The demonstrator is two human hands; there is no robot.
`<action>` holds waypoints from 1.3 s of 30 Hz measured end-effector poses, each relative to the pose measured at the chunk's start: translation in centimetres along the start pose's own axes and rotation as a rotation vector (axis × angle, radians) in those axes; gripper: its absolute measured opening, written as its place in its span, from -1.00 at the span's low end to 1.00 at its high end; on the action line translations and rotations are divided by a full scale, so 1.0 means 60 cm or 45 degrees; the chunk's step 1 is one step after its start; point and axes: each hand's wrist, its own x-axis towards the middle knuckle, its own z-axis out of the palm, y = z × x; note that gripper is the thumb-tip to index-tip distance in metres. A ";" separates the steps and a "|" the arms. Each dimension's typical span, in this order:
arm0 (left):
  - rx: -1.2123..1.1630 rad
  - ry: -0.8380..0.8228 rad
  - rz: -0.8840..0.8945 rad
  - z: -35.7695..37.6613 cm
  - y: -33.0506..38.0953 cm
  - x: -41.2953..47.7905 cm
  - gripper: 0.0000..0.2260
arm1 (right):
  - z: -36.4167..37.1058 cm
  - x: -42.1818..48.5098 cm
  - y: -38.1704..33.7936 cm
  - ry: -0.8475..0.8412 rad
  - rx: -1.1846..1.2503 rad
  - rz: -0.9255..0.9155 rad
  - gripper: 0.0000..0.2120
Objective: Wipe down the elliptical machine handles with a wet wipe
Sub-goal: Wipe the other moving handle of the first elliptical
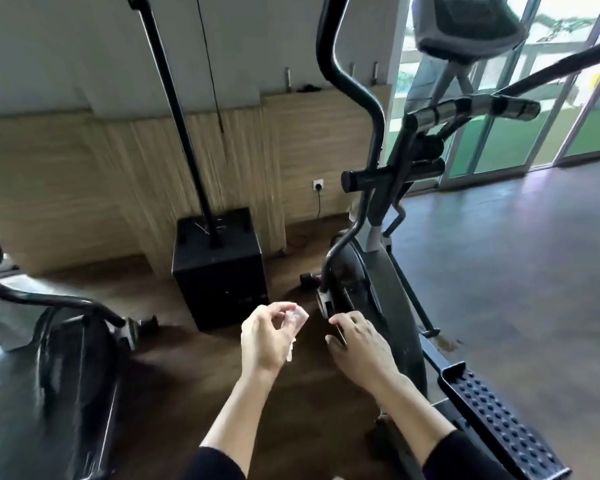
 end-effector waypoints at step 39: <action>-0.844 0.243 1.041 -0.005 0.600 0.790 -0.95 | -0.613 0.705 -0.193 1.482 0.755 -0.583 -0.59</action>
